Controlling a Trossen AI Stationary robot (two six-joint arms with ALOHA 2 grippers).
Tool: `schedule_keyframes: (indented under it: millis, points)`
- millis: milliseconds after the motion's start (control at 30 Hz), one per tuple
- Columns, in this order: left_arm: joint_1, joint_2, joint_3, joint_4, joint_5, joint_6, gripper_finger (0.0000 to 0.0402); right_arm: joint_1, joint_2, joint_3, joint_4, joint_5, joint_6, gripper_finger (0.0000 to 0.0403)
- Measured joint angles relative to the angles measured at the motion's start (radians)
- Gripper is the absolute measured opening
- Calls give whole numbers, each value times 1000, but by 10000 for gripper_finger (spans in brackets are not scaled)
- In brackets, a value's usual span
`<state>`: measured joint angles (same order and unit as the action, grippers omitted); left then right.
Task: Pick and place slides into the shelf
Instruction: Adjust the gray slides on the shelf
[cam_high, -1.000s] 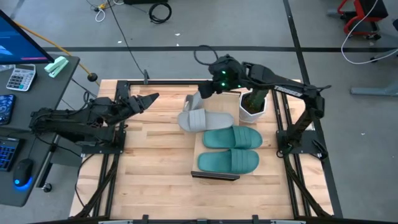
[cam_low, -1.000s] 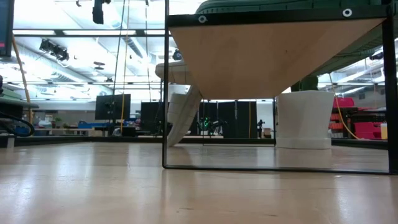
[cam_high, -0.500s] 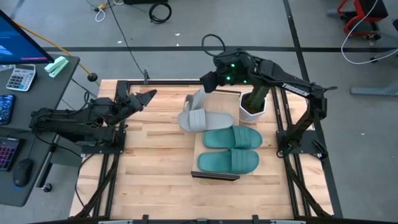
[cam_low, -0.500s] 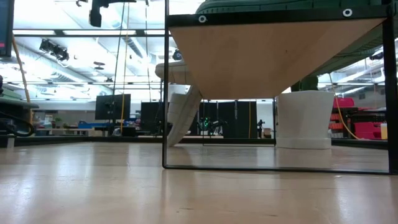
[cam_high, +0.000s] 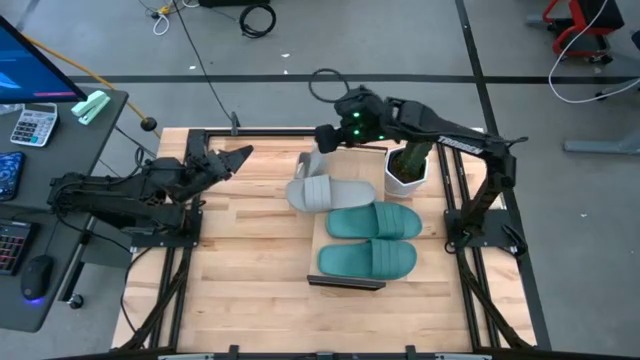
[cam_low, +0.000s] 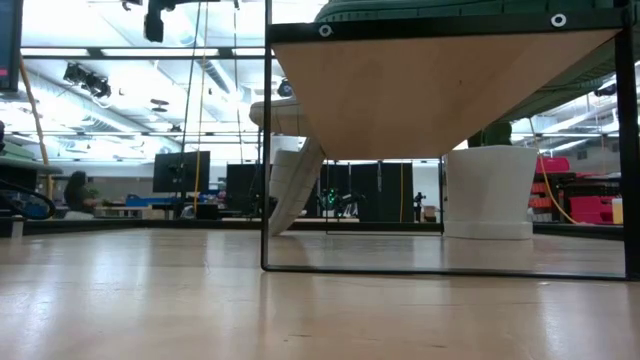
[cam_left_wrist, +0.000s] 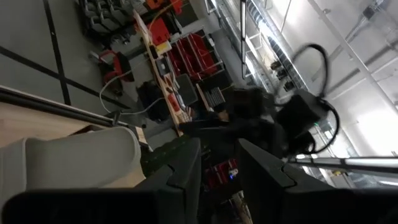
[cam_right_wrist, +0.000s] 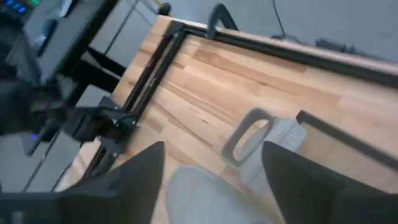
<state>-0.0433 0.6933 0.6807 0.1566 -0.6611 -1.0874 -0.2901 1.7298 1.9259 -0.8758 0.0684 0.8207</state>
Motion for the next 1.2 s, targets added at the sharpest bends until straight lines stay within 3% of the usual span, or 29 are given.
schedule_keyframes:
  millis: [167,333,667,1200]
  points:
    - [0,0,0,-6,34,20,107,0,77,0,10,24,139,335]
    - [0,0,0,-15,36,89,107,0,135,0,11,40,243,364]
    - [1,-2,0,-75,104,142,107,7,127,2,-6,114,304,344]
    - [1,-2,0,-79,107,183,107,18,111,2,-124,152,332,304]
